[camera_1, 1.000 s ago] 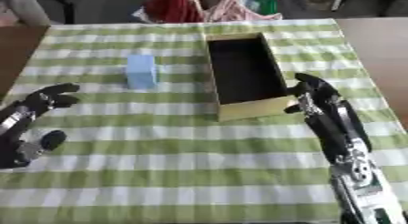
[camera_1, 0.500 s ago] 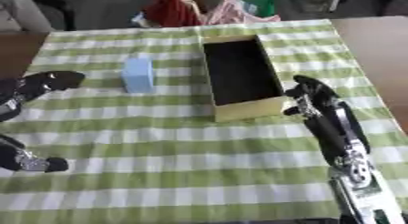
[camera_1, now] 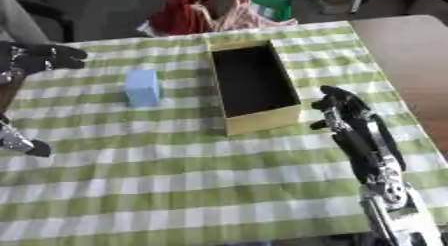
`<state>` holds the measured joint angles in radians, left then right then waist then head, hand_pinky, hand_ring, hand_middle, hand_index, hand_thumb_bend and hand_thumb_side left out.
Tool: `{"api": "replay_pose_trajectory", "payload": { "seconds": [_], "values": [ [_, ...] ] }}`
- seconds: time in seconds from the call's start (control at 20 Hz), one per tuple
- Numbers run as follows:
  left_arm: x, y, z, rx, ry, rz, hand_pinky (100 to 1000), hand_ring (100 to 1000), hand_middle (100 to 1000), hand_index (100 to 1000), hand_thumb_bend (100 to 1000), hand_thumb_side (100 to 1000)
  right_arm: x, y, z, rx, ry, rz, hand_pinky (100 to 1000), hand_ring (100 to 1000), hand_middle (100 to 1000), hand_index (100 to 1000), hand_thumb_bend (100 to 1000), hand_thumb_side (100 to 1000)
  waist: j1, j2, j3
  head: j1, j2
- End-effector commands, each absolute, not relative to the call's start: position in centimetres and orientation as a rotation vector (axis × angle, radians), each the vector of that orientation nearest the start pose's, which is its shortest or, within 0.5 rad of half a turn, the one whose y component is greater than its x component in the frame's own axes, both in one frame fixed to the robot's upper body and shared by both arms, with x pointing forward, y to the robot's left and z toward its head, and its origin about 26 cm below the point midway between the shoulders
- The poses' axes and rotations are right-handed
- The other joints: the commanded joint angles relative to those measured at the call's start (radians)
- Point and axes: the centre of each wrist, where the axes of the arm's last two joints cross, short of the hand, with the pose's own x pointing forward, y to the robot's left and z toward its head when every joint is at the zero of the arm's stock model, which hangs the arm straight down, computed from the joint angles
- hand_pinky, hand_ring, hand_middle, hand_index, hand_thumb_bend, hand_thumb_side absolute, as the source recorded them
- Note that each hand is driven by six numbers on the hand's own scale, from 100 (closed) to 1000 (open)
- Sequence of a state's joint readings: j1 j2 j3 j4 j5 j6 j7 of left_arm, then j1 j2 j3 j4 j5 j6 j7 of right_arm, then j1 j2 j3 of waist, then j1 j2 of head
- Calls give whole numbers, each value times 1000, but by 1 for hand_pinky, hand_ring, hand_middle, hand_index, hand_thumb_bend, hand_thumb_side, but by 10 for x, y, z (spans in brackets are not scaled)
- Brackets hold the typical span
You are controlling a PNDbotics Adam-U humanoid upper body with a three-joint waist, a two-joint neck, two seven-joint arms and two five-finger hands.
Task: Pick up objects on the table and place them in the box.
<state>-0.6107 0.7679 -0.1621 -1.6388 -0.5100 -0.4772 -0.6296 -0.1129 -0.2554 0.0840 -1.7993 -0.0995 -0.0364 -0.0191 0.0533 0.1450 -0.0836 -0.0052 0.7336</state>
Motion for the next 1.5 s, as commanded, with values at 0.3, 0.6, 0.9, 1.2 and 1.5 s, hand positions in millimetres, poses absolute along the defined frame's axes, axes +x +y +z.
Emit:
{"api": "replay_pose_trajectory", "payload": {
  "seconds": [0.3, 0.6, 0.9, 1.2, 1.5],
  "values": [
    [403, 306, 289, -1012, 2185, 2782, 762, 867, 971, 1000, 745, 302, 296, -259, 91, 5, -1928, 264, 569, 787, 601, 832, 100, 568, 3, -18, -17, 9, -11],
    [434, 282, 304, -1070, 2251, 2841, 743, 853, 965, 1000, 746, 288, 297, -258, 91, 10, -1926, 272, 569, 787, 601, 832, 100, 569, 3, -15, -28, 15, -15],
    [460, 278, 289, -1138, 2358, 2915, 706, 850, 962, 1000, 719, 282, 298, -255, 91, 26, -1924, 289, 569, 787, 601, 831, 100, 570, 7, -10, -55, 33, -19],
    [480, 282, 265, -1241, 2444, 2944, 710, 851, 963, 1000, 681, 272, 299, -252, 92, 41, -1925, 295, 569, 787, 601, 831, 100, 572, 10, -7, -82, 46, -24],
    [499, 292, 221, -1325, 2375, 3007, 714, 847, 962, 1000, 664, 276, 299, -251, 92, 49, -1924, 296, 569, 787, 601, 831, 100, 572, 11, -6, -92, 53, -28]
  ]
}}
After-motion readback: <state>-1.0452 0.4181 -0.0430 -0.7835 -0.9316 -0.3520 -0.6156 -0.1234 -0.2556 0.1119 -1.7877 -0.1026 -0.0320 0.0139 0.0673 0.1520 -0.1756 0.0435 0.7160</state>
